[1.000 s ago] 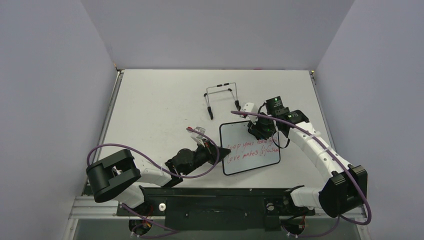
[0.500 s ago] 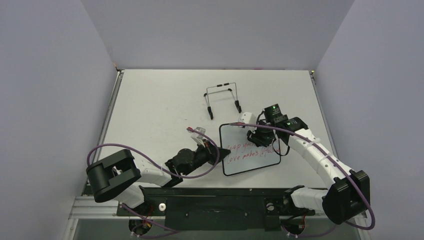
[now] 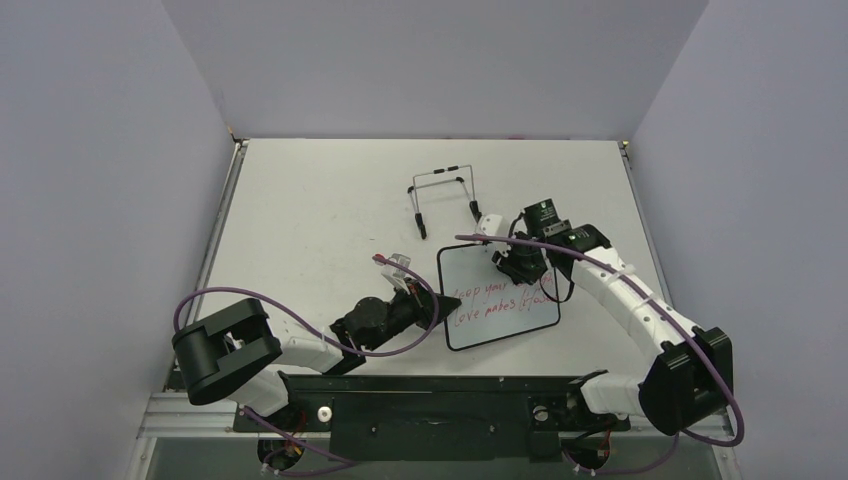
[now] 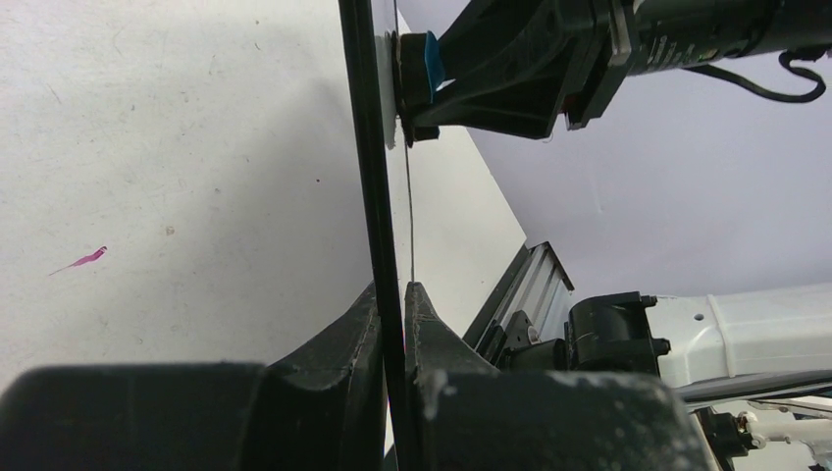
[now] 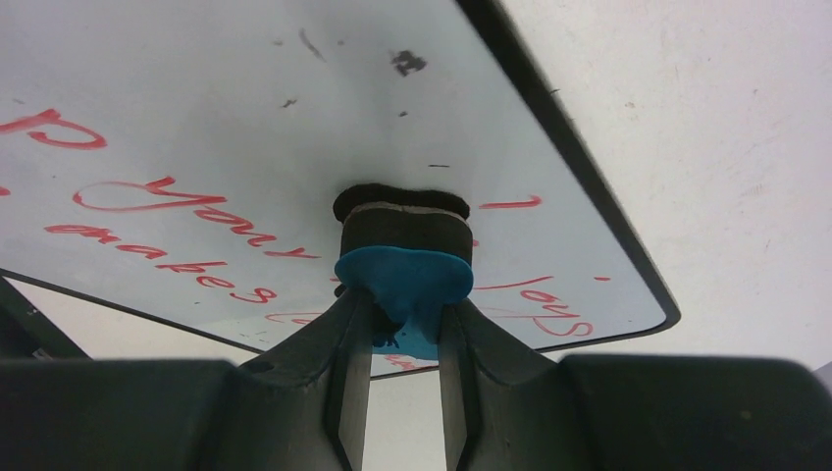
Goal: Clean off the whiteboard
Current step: Erase the whiteboard at the center of the board.
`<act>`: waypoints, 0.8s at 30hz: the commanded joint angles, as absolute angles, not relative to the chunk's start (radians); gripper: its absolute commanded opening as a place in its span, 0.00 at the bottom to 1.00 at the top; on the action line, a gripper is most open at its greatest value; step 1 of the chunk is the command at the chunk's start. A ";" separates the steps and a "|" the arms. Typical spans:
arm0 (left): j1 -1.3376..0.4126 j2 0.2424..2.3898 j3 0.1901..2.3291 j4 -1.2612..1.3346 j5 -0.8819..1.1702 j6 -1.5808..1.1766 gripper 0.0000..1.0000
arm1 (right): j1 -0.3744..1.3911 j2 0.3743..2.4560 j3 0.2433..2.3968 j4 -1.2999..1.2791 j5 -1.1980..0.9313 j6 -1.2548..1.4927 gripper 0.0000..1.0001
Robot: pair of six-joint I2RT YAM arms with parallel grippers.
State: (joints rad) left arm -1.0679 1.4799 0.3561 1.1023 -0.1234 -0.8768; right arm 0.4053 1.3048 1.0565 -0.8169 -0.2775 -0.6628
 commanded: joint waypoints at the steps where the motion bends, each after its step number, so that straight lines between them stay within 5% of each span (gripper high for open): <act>1: -1.097 1.454 0.390 1.197 0.032 -0.800 0.00 | 0.437 1.270 0.945 -0.775 -0.287 -0.673 0.00; 15: -1.100 1.476 0.404 1.202 0.045 -0.811 0.00 | 0.341 1.357 1.184 -0.680 -0.267 -0.554 0.00; 24: -1.100 1.481 0.403 1.212 0.045 -0.812 0.00 | 0.447 1.288 1.045 -0.787 -0.299 -0.629 0.00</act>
State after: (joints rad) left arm -1.0679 1.4818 0.3584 1.1019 -0.1112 -0.8753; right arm 0.3622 1.3396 1.1255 -0.7692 -0.2573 -0.5869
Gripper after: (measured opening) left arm 0.039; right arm 0.227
